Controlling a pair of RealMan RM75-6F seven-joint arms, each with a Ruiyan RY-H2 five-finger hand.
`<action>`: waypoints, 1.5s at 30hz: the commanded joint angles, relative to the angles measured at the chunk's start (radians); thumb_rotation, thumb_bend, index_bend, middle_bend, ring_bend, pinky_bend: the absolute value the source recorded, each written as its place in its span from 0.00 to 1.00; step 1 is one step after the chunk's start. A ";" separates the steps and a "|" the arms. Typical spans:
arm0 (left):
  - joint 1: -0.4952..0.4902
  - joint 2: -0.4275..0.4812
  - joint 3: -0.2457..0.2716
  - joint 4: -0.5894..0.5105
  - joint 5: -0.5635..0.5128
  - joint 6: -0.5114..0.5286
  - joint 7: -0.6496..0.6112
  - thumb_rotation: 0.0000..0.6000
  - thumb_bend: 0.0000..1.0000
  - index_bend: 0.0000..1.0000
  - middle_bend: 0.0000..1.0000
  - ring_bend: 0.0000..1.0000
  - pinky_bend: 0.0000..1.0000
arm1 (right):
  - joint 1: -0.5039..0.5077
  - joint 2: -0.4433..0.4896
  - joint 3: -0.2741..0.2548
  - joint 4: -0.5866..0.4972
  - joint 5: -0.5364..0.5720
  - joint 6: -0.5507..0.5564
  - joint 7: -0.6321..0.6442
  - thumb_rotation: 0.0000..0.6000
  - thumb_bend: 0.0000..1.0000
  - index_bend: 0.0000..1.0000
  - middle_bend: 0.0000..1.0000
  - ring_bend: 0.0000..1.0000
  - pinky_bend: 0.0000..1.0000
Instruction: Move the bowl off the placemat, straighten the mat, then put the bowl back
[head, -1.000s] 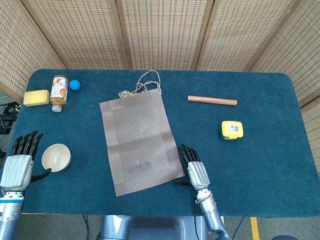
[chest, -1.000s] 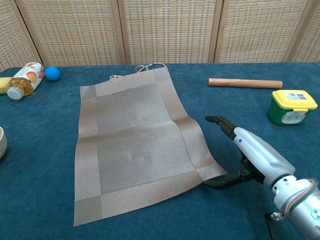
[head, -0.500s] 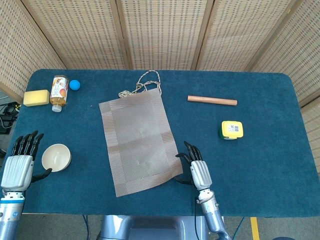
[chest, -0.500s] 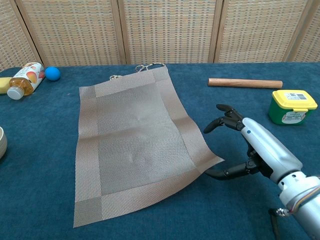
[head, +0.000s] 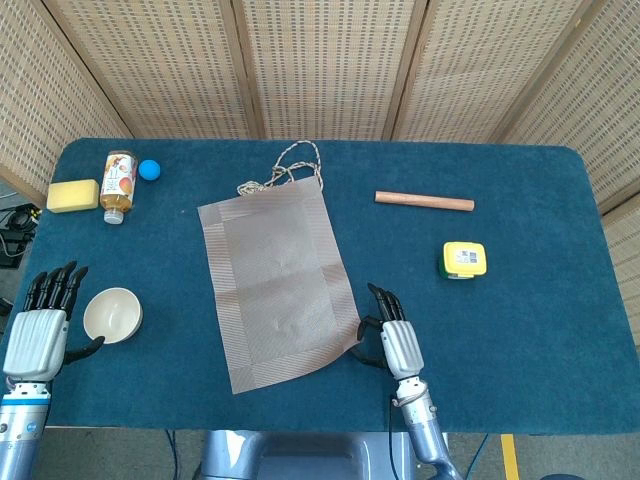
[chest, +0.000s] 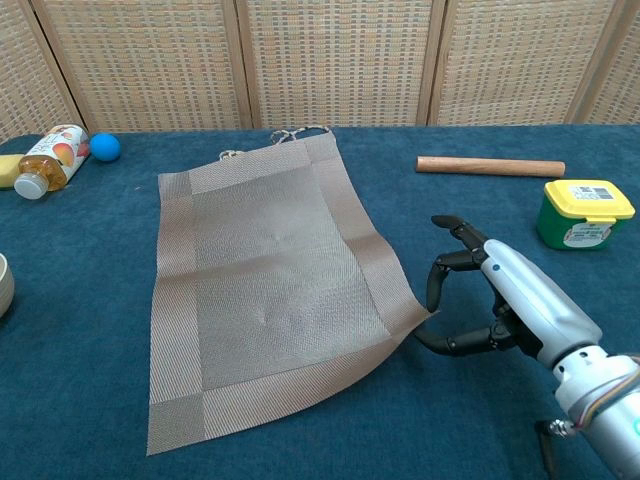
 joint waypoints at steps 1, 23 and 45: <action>-0.001 -0.001 0.000 0.000 -0.001 -0.003 0.000 1.00 0.00 0.00 0.00 0.00 0.00 | -0.001 0.001 0.001 -0.002 0.002 -0.001 0.001 1.00 0.47 0.66 0.11 0.00 0.00; -0.001 -0.002 -0.002 0.000 -0.002 -0.010 -0.001 1.00 0.00 0.00 0.00 0.00 0.00 | -0.007 0.030 0.004 -0.053 -0.002 0.012 -0.008 1.00 0.56 0.67 0.10 0.00 0.00; 0.007 -0.010 0.018 -0.014 0.047 0.013 0.041 1.00 0.00 0.00 0.00 0.00 0.00 | -0.152 0.348 -0.125 -0.305 -0.103 0.196 -0.041 1.00 0.55 0.68 0.07 0.00 0.00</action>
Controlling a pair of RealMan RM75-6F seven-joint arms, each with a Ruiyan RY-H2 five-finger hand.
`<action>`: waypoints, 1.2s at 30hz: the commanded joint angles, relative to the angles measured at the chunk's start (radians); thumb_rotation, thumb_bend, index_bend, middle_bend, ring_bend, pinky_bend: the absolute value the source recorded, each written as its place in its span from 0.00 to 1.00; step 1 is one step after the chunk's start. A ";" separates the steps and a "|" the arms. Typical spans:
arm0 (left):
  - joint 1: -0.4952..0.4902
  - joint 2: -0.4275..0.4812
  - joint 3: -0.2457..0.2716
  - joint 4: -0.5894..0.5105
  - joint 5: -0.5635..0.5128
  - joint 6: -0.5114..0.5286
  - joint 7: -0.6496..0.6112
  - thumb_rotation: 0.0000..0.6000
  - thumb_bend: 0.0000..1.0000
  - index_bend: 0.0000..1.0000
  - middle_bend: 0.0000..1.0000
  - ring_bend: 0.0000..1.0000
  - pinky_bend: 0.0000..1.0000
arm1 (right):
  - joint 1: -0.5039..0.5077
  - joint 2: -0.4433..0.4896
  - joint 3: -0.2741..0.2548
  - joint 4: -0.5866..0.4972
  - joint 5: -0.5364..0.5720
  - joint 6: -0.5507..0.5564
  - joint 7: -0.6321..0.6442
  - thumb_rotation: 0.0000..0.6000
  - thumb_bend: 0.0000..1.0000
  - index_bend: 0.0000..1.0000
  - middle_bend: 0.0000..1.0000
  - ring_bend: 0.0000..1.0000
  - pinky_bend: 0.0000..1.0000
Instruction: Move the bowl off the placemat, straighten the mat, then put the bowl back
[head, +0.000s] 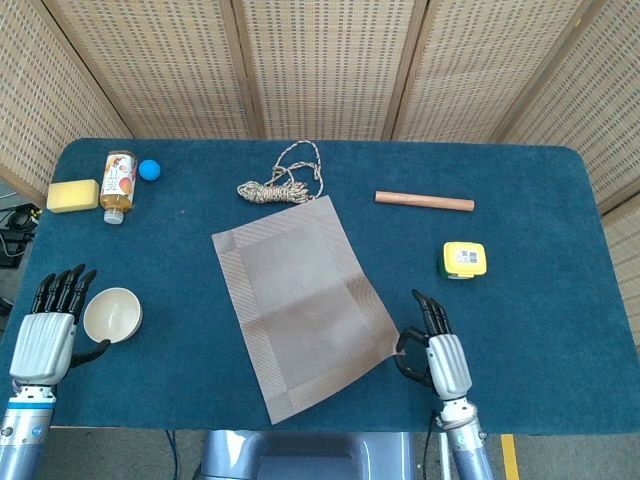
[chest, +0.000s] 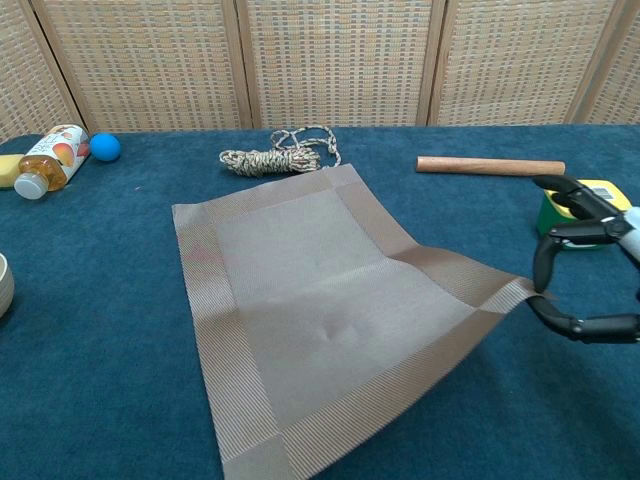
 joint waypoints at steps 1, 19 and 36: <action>0.002 -0.002 0.003 -0.002 0.006 0.003 0.007 1.00 0.00 0.00 0.00 0.00 0.00 | -0.028 0.071 -0.021 -0.018 -0.011 0.022 -0.006 1.00 0.55 0.68 0.07 0.00 0.00; -0.005 -0.026 0.000 0.013 0.002 -0.010 0.041 1.00 0.00 0.00 0.00 0.00 0.00 | 0.088 0.202 0.176 0.158 0.187 -0.194 -0.026 1.00 0.54 0.70 0.07 0.00 0.00; -0.014 -0.041 -0.003 0.031 -0.010 -0.028 0.043 1.00 0.00 0.00 0.00 0.00 0.00 | 0.137 0.229 0.247 0.252 0.256 -0.226 -0.072 1.00 0.37 0.39 0.00 0.00 0.00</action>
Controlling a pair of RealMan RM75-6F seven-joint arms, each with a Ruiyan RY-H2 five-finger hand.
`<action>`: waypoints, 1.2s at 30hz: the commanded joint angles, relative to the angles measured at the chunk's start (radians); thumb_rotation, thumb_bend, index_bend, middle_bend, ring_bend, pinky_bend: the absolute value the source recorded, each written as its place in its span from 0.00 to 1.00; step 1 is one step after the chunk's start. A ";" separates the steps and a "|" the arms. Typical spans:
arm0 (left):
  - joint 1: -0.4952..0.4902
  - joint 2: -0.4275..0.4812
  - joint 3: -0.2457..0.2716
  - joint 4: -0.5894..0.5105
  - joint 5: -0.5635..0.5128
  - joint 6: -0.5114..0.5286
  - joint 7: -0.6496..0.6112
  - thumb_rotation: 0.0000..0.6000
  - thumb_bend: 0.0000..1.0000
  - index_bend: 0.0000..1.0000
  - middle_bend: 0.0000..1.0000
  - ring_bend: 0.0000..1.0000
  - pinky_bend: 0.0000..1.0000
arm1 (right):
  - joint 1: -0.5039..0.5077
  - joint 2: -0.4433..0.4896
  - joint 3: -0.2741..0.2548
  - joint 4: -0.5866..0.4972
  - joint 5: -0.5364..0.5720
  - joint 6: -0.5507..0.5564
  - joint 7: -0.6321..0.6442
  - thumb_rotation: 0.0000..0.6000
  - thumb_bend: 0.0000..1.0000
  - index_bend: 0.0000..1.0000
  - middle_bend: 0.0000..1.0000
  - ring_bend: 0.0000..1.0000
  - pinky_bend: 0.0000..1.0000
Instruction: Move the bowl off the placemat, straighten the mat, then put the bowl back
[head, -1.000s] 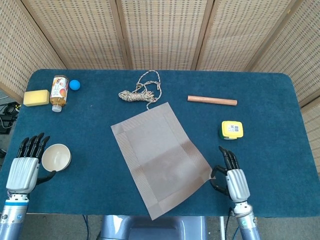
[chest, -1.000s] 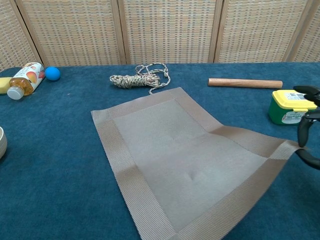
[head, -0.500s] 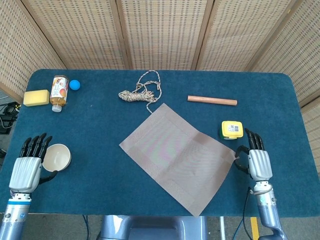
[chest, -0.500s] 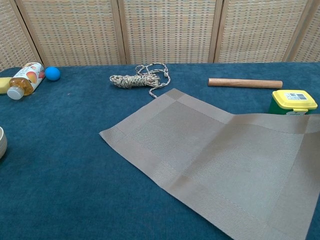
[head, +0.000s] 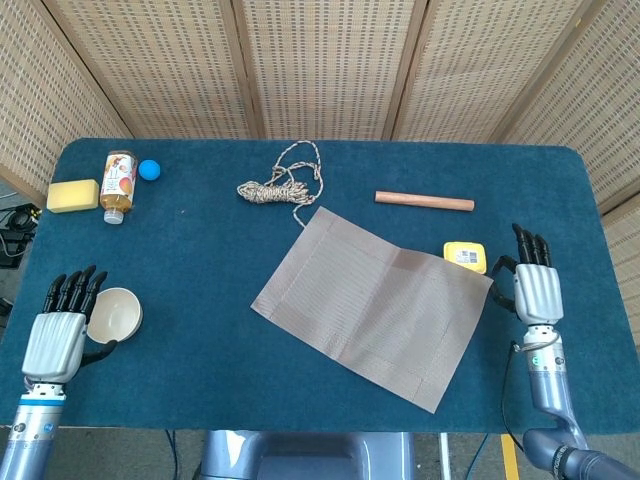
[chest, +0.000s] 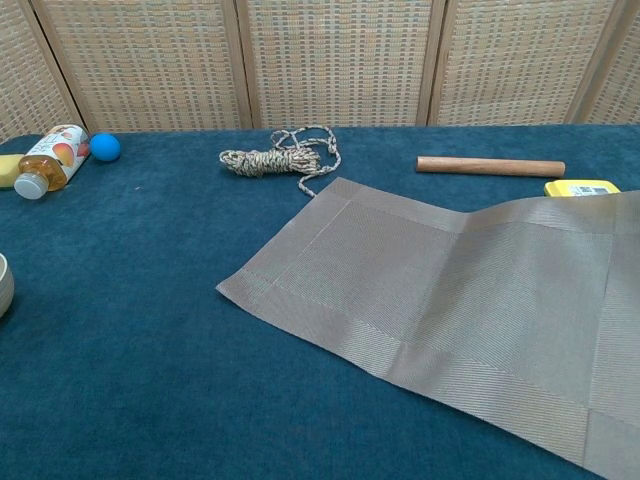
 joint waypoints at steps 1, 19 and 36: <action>0.000 0.000 0.001 0.000 0.002 0.000 0.000 1.00 0.00 0.00 0.00 0.00 0.00 | -0.023 0.025 -0.001 -0.034 0.006 0.024 -0.002 1.00 0.35 0.34 0.00 0.00 0.00; -0.064 -0.009 -0.023 -0.012 0.021 -0.063 0.050 1.00 0.00 0.00 0.00 0.00 0.00 | -0.217 0.198 -0.077 -0.339 -0.094 0.256 0.188 1.00 0.24 0.18 0.00 0.00 0.00; -0.338 -0.190 -0.129 0.147 -0.068 -0.349 0.199 1.00 0.00 0.16 0.00 0.00 0.00 | -0.238 0.298 -0.074 -0.412 -0.137 0.276 0.291 1.00 0.24 0.18 0.00 0.00 0.00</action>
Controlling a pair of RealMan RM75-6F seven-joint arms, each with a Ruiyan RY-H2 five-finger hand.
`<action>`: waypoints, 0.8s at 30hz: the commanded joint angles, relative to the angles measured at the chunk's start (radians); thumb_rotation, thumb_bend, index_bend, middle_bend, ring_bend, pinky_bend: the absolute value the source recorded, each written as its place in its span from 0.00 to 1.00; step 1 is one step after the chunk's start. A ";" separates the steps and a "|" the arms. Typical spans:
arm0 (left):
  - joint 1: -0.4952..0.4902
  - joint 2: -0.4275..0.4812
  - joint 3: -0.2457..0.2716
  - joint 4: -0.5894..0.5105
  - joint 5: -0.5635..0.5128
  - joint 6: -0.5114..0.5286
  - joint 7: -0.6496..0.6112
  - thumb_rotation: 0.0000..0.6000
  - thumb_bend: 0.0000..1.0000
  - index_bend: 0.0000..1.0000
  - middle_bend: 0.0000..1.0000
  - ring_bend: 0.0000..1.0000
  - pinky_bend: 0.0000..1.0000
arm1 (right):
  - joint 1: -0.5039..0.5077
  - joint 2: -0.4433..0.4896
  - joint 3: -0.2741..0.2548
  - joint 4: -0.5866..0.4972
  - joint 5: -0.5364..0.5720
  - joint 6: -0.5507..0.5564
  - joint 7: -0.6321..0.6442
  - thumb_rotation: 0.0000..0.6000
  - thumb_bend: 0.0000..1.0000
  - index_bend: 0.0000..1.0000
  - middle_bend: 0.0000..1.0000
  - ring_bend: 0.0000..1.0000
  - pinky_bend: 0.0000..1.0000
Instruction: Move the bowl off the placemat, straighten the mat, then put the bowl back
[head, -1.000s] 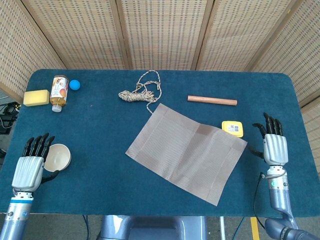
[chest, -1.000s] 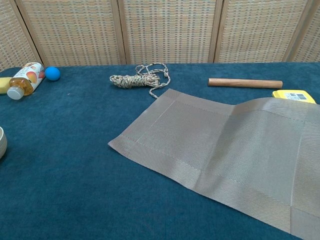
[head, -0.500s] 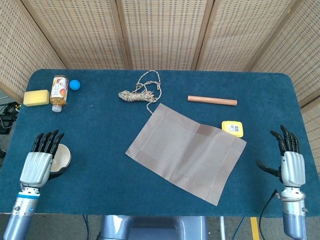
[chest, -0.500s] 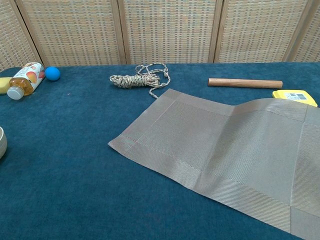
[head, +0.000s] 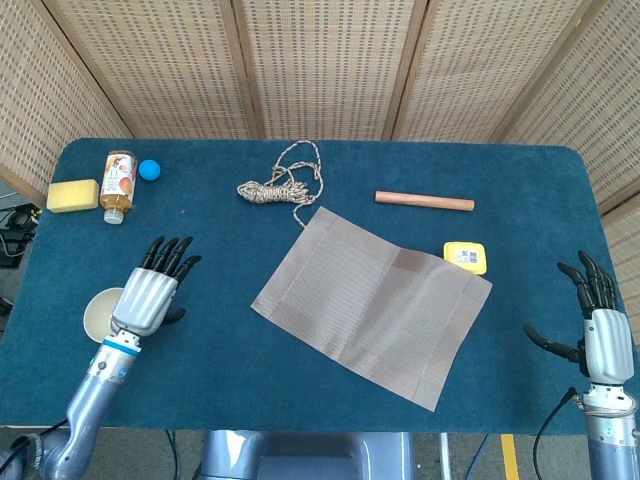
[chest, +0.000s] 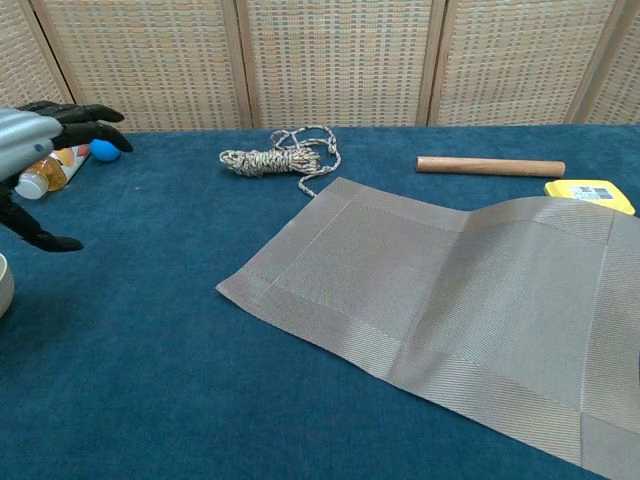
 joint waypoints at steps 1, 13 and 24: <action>-0.055 -0.061 -0.017 0.063 -0.032 -0.057 0.027 1.00 0.00 0.15 0.00 0.00 0.00 | -0.003 0.007 0.002 -0.006 0.000 0.001 0.011 1.00 0.24 0.18 0.00 0.00 0.00; -0.188 -0.220 -0.023 0.224 -0.106 -0.190 0.053 1.00 0.00 0.15 0.00 0.00 0.00 | -0.005 0.022 0.016 -0.006 0.019 -0.010 0.063 1.00 0.24 0.18 0.00 0.00 0.00; -0.240 -0.291 0.005 0.320 -0.126 -0.230 0.069 1.00 0.00 0.22 0.00 0.00 0.00 | -0.003 0.027 0.031 -0.001 0.046 -0.029 0.098 1.00 0.24 0.18 0.00 0.00 0.00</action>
